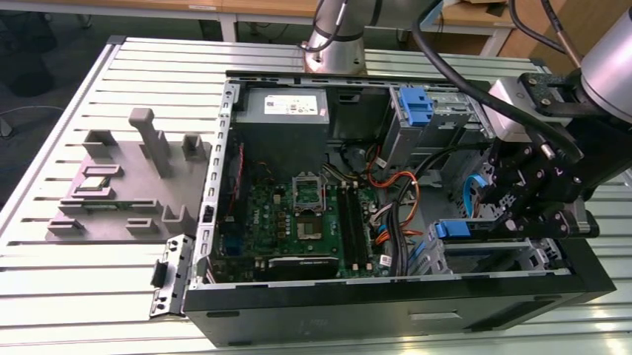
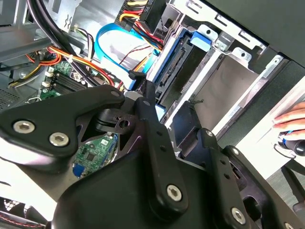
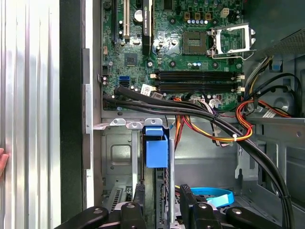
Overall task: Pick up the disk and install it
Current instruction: 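Insert the first disk wire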
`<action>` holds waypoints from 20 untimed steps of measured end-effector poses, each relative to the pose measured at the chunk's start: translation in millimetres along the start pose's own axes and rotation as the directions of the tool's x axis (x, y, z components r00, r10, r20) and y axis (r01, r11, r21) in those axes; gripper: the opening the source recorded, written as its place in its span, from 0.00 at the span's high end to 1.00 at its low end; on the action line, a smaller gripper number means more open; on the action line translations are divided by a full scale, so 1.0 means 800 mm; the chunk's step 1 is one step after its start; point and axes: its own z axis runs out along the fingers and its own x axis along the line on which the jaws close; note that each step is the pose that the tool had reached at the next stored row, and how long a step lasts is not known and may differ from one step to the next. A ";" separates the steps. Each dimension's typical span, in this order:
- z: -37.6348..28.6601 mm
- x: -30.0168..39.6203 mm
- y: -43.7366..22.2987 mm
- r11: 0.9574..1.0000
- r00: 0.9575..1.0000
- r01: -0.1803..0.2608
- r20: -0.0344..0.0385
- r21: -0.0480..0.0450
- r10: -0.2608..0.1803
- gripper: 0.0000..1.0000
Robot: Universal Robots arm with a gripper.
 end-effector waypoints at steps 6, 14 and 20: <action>-0.0002 0.0000 0.0000 1.000 1.000 0.000 0.000 0.000 0.000 0.58; -0.0021 -0.0001 0.0000 1.000 1.000 0.000 -0.001 0.000 0.000 0.58; -0.0148 -0.0010 0.0001 1.000 1.000 0.000 0.000 0.000 0.000 0.58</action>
